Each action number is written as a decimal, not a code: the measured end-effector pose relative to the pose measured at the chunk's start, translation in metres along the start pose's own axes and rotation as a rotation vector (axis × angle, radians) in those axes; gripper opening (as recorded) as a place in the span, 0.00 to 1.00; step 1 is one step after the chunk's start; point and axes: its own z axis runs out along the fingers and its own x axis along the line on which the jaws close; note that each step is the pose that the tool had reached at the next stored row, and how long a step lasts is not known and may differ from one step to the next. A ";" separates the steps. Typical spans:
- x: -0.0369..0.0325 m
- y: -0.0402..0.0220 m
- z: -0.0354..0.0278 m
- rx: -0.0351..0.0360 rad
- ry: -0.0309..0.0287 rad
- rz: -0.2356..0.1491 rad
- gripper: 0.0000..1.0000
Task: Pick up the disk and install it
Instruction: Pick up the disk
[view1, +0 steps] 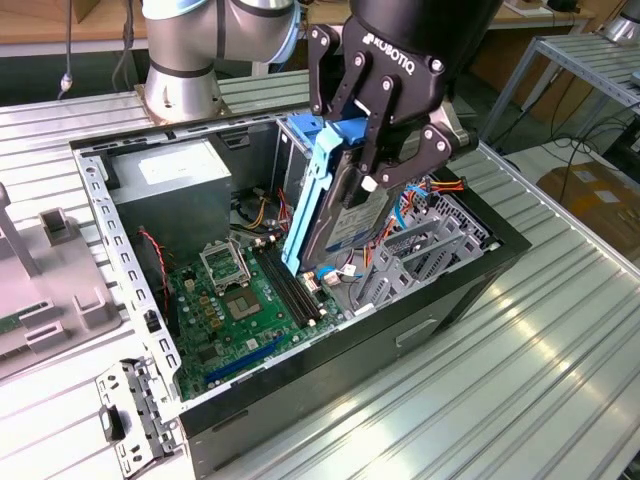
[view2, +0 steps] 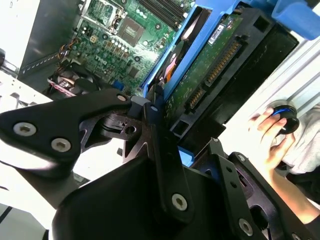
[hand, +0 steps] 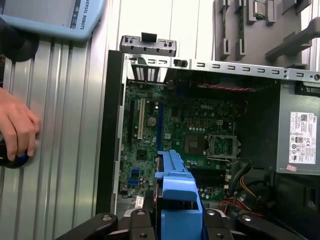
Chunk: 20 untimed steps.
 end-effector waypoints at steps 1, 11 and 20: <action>0.0004 -0.0016 -0.0001 -0.0001 -0.0001 0.000 0.37; 0.0041 -0.0282 -0.0014 -0.0019 -0.0003 0.000 0.37; 0.0076 -0.0502 -0.0026 -0.0034 -0.0007 0.000 0.37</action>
